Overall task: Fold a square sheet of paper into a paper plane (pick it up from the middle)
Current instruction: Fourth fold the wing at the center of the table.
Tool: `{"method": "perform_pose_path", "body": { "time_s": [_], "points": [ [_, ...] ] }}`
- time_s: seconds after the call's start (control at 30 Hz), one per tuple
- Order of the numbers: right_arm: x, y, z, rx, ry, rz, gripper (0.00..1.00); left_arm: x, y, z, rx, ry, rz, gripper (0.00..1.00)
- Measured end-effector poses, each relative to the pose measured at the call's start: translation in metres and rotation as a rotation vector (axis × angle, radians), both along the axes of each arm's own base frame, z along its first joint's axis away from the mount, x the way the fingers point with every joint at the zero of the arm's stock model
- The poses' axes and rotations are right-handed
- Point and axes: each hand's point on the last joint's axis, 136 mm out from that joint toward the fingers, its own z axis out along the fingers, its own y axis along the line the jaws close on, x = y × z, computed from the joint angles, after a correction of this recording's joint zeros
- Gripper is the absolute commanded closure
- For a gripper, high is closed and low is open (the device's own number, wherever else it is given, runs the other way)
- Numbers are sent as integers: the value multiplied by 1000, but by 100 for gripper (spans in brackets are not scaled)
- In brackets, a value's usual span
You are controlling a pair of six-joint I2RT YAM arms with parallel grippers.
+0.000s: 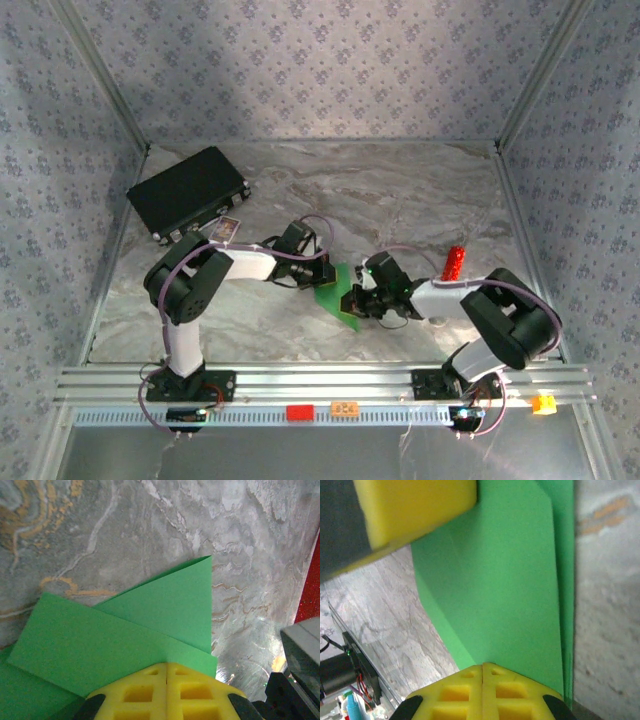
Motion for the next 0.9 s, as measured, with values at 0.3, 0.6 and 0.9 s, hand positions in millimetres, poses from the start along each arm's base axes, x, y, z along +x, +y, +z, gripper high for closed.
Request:
{"method": "perform_pose_path", "body": {
  "time_s": [0.3, 0.6, 0.9],
  "points": [
    [-42, -28, -1, 9, -13, 13, 94, 0, 0, -1, 0, 1, 0, 98],
    [-65, -49, 2, -5, -12, 8, 91, 0, 0, -1, 0, 1, 0, 98],
    [-55, -42, 19, 1, -27, 8, 93, 0, 0, -1, -1, 1, 0, 98]
  ]
}}
